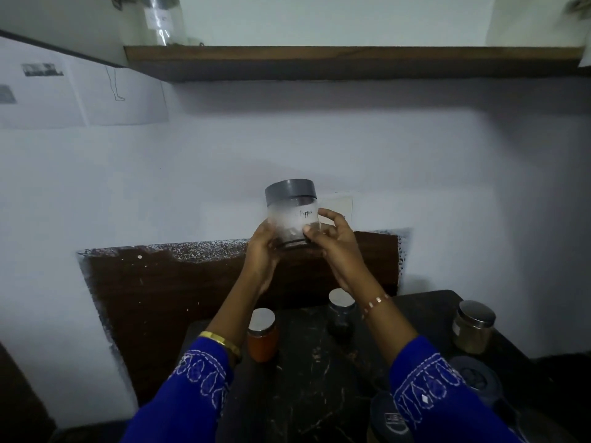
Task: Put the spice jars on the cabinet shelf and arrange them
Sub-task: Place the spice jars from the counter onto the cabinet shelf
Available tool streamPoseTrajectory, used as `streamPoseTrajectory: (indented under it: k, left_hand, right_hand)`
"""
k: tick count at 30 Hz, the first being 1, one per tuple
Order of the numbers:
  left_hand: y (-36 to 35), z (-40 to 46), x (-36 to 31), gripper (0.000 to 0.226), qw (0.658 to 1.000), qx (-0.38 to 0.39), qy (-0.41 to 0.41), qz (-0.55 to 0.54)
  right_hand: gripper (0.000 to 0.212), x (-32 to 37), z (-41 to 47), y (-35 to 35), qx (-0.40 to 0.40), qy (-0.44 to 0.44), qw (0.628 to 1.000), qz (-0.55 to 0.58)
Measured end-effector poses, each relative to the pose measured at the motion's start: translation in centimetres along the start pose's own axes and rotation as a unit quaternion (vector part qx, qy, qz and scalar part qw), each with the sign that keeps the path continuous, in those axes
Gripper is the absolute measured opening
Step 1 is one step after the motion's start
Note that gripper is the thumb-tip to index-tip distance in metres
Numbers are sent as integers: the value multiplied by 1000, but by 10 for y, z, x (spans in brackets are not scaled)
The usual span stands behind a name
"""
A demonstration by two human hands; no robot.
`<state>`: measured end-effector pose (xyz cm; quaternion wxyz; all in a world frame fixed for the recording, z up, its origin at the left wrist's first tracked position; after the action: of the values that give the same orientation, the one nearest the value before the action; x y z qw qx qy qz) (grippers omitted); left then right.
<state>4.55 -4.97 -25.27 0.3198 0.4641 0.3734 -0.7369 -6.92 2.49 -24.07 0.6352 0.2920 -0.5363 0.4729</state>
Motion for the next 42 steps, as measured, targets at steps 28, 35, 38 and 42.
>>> streamPoseTrajectory:
  k: [28,35,38,42]
  left_hand:
    - [-13,93,-238,30,941,-43,-256,218]
    - [-2,143,-321,31,919,-71,-298,246]
    - [10,168,-333,34,920,-79,-280,263]
    - [32,202,-335,38,916,-89,-228,317]
  right_hand:
    - [60,197,107,-76,73,213,974,-17]
    - [62,267,169,-117,61,291,951,-79]
    - [60,279,195,-134,62,298,944,-129]
    - [53,281,231,-151,68,275,938,-201]
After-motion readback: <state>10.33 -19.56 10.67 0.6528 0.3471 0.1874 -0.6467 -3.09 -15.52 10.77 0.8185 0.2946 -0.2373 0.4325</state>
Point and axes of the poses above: each hand's wrist, its own z-axis towards the middle knuckle, its own y-axis out of the back of the hand, x = y × z, the point moved 6 cm from there along z, towards the middle knuckle, and after that the axes turned 1 degree about -y, right-handed, at the moved point
